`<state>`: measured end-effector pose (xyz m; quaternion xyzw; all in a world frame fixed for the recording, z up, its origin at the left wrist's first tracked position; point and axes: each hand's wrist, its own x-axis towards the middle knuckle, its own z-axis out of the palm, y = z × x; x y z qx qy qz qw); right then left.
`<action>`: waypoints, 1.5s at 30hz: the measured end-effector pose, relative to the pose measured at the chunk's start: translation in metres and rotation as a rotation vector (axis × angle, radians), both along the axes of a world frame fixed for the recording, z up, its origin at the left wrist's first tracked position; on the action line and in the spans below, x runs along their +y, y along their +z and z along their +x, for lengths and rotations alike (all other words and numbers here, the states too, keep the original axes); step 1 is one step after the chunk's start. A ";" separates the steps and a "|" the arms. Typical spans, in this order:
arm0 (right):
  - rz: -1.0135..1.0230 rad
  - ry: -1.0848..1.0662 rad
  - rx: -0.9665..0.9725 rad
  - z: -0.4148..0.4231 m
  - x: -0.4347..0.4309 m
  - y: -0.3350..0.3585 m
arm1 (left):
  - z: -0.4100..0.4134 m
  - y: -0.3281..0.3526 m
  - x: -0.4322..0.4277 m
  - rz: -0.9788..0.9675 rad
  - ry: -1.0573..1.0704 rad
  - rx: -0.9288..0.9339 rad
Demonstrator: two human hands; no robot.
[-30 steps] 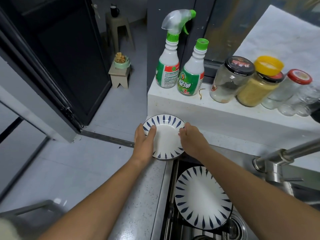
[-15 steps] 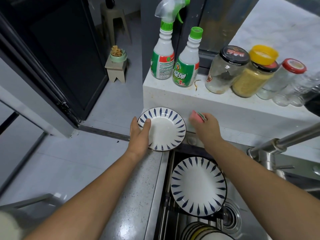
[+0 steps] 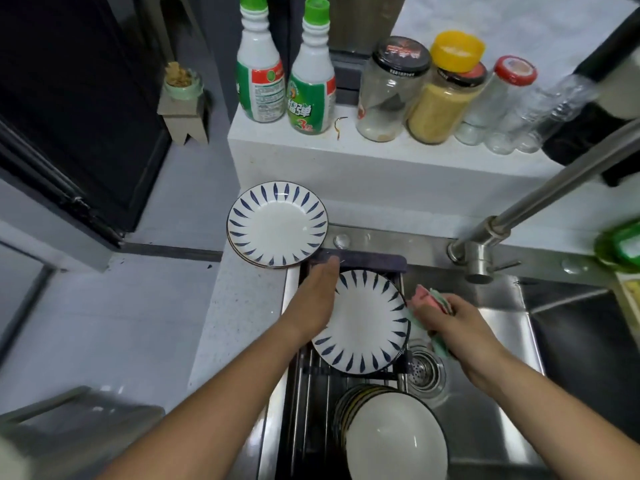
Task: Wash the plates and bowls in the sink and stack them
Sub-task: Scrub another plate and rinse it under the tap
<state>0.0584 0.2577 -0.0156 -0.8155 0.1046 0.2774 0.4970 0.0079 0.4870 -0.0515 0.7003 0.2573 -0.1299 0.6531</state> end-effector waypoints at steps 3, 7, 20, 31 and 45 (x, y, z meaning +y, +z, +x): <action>-0.059 0.025 0.007 -0.007 0.000 -0.011 | 0.017 -0.006 -0.001 -0.012 -0.077 0.116; -0.052 0.012 0.013 -0.008 0.012 -0.012 | 0.031 -0.007 -0.013 0.172 -0.235 0.169; -0.200 0.057 -0.047 -0.014 0.014 -0.021 | 0.032 -0.022 -0.011 0.333 -0.317 0.113; -0.347 0.115 -0.064 -0.012 0.017 -0.033 | 0.030 -0.025 -0.019 0.459 -0.365 0.129; -0.393 0.146 -0.146 -0.010 0.016 -0.037 | 0.031 0.008 -0.021 0.390 -0.308 0.149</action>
